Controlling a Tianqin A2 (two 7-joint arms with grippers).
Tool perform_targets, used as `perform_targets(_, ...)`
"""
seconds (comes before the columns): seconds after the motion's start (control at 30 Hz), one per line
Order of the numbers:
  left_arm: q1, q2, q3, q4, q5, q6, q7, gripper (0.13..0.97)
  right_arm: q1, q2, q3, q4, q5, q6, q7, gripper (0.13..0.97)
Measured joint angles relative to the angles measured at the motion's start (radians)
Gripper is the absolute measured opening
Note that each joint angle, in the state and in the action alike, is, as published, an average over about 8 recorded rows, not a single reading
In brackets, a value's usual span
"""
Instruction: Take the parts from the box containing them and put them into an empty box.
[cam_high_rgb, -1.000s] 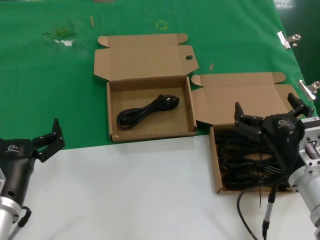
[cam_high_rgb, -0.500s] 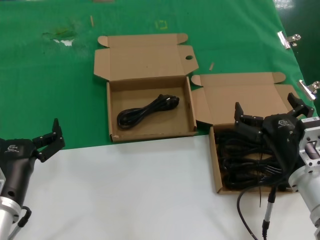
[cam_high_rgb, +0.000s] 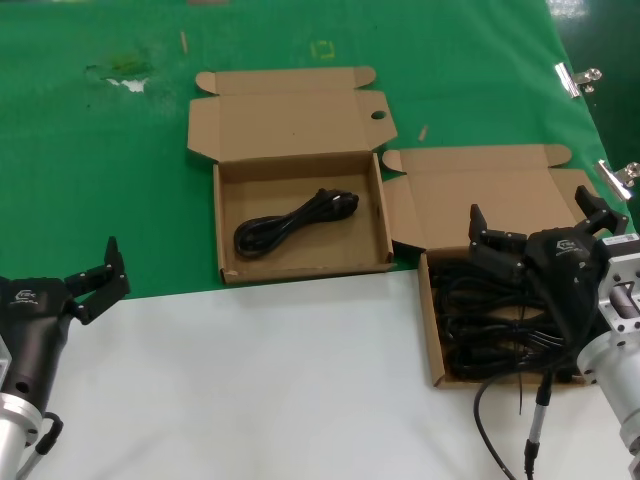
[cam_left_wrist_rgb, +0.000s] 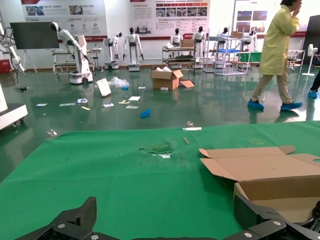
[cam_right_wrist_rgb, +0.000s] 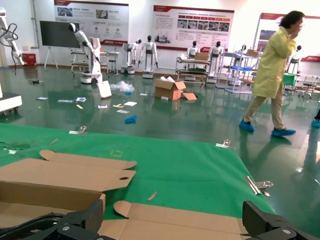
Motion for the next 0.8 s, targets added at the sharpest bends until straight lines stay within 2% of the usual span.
perform_targets(0.8,0.0,0.0,0.0,0.0,0.0,0.0,0.0,0.966,0.0,0.0,0.0,0.0,0.0,0.0,0.0,0.966)
